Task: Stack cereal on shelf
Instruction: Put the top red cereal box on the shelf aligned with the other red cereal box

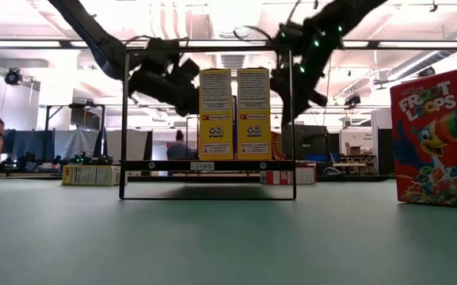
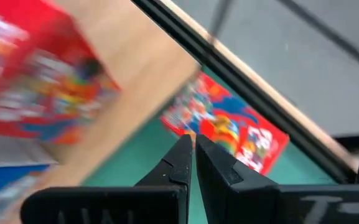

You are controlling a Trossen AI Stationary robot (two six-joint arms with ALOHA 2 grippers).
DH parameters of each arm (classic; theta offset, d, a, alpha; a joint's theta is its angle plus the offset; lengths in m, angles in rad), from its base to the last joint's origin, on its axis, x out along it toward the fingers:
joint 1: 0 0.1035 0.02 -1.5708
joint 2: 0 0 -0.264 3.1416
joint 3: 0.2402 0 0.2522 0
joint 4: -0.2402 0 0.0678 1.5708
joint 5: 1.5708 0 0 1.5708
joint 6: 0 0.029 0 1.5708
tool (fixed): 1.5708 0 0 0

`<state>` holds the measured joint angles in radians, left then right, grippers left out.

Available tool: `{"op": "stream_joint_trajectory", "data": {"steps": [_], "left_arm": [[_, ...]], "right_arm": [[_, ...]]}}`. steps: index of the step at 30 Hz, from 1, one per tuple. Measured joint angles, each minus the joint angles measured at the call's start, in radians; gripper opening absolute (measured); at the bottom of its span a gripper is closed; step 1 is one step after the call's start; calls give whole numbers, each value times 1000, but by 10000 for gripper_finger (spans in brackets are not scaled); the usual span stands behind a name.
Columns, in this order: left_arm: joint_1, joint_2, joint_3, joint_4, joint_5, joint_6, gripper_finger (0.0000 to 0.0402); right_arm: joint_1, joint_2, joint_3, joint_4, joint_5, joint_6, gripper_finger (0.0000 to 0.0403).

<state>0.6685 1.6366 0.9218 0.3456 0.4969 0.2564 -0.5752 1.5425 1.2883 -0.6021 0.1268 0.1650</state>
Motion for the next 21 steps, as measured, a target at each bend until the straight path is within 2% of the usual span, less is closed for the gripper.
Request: {"op": "stream_joint_trajectory", "data": {"steps": [5,10,13,21], "left_arm": [[-7,-81,-2,-87,3,-1,0],[-19,-140,-7,-136,21,0,0],[-26,-157,-8,-149,22,-1,0],[-42,-167,-8,-156,23,-4,0]], "right_arm": [[-93,0,-101,47,-55,10,13],[-155,0,-243,221,-112,48,13],[-170,0,-312,319,-151,70,13],[-169,4,-420,469,-153,60,13]]}}
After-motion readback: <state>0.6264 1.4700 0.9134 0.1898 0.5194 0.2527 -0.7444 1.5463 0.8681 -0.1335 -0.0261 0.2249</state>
